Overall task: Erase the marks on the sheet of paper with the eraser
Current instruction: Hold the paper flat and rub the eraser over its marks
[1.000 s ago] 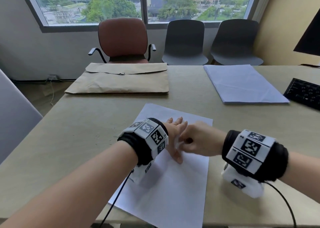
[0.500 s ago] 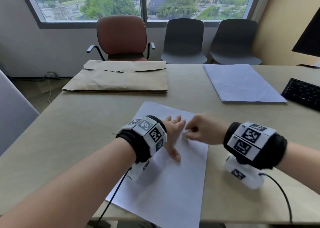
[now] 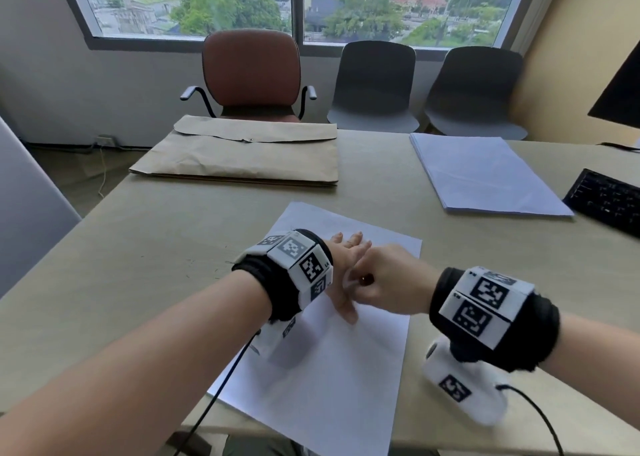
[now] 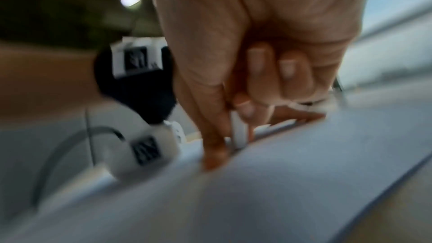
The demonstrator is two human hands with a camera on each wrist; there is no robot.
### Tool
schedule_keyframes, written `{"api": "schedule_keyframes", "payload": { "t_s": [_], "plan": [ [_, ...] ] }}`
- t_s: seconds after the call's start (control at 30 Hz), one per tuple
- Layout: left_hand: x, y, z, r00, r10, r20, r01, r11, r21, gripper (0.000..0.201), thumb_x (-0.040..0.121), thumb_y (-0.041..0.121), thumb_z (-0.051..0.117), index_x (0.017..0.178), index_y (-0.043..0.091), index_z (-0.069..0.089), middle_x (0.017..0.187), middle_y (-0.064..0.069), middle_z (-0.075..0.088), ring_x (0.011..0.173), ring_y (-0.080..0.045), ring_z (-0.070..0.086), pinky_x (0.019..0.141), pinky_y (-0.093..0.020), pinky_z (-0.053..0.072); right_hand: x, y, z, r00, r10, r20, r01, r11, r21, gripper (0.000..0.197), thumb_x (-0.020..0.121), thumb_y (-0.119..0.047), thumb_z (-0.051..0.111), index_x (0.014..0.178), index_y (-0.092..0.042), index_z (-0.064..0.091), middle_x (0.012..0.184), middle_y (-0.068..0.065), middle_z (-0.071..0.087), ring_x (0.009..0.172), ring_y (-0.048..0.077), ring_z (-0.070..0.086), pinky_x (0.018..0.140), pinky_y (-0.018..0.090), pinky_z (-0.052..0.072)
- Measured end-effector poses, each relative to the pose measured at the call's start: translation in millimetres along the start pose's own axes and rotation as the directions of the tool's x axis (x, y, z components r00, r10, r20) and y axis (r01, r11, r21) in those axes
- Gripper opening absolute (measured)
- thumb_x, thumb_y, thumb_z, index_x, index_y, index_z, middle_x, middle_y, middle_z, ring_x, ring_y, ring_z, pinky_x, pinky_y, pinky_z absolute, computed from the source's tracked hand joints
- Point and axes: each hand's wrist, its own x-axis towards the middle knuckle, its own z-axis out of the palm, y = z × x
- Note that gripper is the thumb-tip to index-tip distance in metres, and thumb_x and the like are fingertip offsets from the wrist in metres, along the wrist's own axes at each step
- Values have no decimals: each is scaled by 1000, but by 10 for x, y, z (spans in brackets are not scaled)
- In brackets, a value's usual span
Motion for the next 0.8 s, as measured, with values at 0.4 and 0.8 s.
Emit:
{"api": "schedule_keyframes", "payload": {
  "t_s": [0.4, 0.8],
  "plan": [
    [37, -25, 9, 1000, -10, 1, 10, 999, 52, 128, 69, 50, 76, 149, 16, -18, 158, -1, -20, 146, -26, -12, 117, -45, 5, -127, 82, -105, 992, -19, 128, 33, 994, -107, 35, 83, -21, 58, 49, -23, 51, 41, -2, 43, 48, 9, 46, 50, 16, 31],
    [27, -11, 6, 1000, -14, 7, 14, 997, 70, 125, 72, 50, 73, 148, 14, -19, 158, -3, -20, 146, -29, -12, 117, -46, 4, -38, 254, -137, 1000, -21, 1, 22, 996, -88, 31, 84, -26, 62, 54, -18, 57, 43, -6, 36, 45, 10, 38, 48, 17, 28]
  ]
}}
